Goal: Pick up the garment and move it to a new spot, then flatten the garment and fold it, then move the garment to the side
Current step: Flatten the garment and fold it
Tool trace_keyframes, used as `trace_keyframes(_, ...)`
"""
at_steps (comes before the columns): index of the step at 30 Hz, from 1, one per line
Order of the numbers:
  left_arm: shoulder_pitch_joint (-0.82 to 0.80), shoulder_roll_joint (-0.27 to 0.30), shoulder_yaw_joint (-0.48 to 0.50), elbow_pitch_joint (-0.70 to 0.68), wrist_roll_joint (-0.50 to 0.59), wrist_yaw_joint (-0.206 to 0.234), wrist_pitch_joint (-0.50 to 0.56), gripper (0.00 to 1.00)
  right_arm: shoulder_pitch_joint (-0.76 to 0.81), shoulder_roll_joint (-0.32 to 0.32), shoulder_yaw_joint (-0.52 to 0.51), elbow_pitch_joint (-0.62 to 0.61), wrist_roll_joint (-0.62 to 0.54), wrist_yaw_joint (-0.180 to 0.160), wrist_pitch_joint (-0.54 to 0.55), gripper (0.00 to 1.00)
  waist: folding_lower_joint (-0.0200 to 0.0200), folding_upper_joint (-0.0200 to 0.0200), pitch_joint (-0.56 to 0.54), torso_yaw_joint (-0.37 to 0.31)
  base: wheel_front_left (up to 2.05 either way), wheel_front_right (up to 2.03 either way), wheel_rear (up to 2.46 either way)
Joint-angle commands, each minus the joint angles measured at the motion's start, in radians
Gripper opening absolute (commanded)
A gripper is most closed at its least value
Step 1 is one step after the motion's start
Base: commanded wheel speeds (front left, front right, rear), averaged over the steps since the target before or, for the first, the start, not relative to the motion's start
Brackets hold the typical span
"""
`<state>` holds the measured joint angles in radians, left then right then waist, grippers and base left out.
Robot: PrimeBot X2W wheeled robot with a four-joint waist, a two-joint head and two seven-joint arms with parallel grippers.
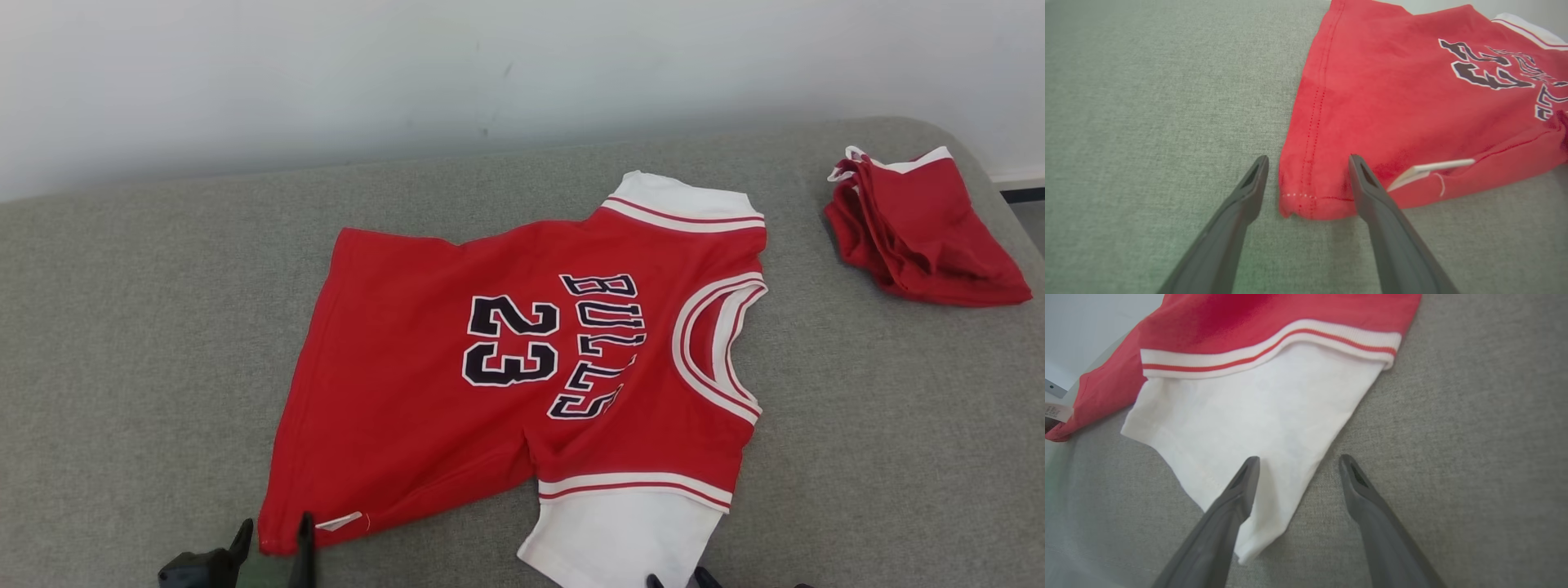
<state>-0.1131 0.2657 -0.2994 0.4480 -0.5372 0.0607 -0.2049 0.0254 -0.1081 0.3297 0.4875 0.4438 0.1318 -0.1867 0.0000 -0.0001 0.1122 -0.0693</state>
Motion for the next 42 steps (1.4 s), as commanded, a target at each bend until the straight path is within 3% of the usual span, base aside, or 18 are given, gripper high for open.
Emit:
trace_keyframes(1, -0.014, -0.004, 0.000, 0.013, -0.001, -0.005, -0.005, 1.00, 0.004, 0.008, 0.017, 0.025, 0.011, -0.003, 0.023, 1.00, 0.0000, 0.0001, 0.002, -0.002, 0.00, 0.00, 0.00)
trace_keyframes(4, -0.026, -0.017, -0.002, 0.056, -0.014, -0.016, -0.008, 1.00, -0.012, 0.009, 0.044, 0.050, 0.028, -0.003, 0.033, 1.00, 0.0000, 0.0001, 0.001, -0.005, 0.00, 0.00, 0.00)
trace_keyframes(5, -0.029, -0.020, -0.003, 0.069, -0.020, -0.023, -0.009, 1.00, -0.017, 0.009, 0.052, 0.058, 0.032, -0.003, 0.032, 0.71, 0.0000, 0.0001, -0.001, -0.006, 0.00, 0.00, 0.00)
trace_keyframes(6, -0.033, -0.023, -0.002, 0.081, -0.024, -0.026, -0.010, 0.49, -0.025, 0.008, 0.064, 0.061, 0.033, -0.003, 0.026, 0.10, 0.0000, 0.0001, -0.003, -0.006, 0.00, 0.00, 0.00)
trace_keyframes(7, -0.034, -0.029, 0.001, 0.094, -0.034, -0.032, -0.010, 0.00, -0.030, 0.007, 0.074, 0.062, 0.036, -0.003, 0.019, 0.00, 0.0000, 0.0001, -0.006, -0.008, 0.00, 0.00, 0.00)
trace_keyframes(14, -0.003, -0.028, 0.023, 0.087, -0.040, -0.037, -0.042, 0.00, -0.059, -0.010, 0.086, 0.018, 0.060, -0.001, -0.045, 0.00, 0.0000, 0.0001, -0.029, -0.019, 0.00, 0.00, 0.00)
trace_keyframes(25, -0.111, 0.039, 0.064, -0.185, -0.019, -0.023, -0.016, 0.00, -0.190, -0.129, -0.036, -0.258, 0.096, -0.001, -0.036, 0.00, 0.0000, 0.0001, -0.016, -0.056, 0.00, 0.00, 0.00)
trace_keyframes(32, -0.427, 0.093, 0.050, -0.222, -0.013, -0.075, 0.130, 0.00, -0.476, -0.199, -0.094, -0.318, 0.134, -0.001, 0.024, 0.00, 0.0000, 0.0001, 0.073, -0.082, 0.00, 0.00, 0.00)
trace_keyframes(42, -0.987, 0.074, 0.050, -0.063, -0.013, -0.108, 0.264, 0.00, -1.024, -0.260, -0.111, -0.164, 0.222, -0.001, 0.095, 0.00, 0.0000, 0.0001, 0.292, -0.093, 0.00, 0.00, 0.00)
